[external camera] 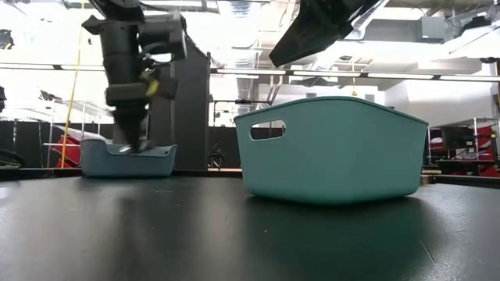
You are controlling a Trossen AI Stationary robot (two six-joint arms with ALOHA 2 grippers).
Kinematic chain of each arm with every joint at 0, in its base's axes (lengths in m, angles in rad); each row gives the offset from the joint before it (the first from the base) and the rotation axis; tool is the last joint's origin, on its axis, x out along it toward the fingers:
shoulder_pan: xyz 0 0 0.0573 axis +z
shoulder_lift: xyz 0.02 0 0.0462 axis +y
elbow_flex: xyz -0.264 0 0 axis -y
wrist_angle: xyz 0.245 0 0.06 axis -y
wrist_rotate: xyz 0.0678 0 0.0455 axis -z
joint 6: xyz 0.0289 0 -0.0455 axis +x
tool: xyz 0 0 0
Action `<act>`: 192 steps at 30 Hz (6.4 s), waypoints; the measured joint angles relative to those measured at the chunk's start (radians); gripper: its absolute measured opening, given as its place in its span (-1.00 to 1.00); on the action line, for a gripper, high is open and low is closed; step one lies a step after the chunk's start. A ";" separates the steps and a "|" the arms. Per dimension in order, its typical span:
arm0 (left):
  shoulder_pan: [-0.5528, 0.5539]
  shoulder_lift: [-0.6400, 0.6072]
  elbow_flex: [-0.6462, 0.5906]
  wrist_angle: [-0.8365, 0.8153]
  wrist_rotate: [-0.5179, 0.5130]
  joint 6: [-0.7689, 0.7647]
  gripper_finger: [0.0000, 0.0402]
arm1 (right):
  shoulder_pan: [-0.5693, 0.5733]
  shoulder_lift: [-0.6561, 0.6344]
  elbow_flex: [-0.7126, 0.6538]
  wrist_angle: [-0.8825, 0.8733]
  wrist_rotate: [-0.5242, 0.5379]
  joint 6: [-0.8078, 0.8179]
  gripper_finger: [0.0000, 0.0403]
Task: Sort batteries
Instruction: Put the silver battery into the blue bin
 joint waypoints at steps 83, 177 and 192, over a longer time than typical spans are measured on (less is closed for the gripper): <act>-0.730 0.204 0.108 -0.088 0.159 -0.572 -0.16 | -0.002 0.000 0.000 0.013 0.000 -0.012 0.03; 0.636 0.063 0.363 -0.300 -0.114 0.244 -0.38 | 0.003 0.000 0.000 0.024 0.000 -0.035 0.03; 0.407 -0.051 0.349 -0.433 -0.060 0.198 0.04 | 0.003 0.000 0.000 0.036 0.000 -0.035 0.03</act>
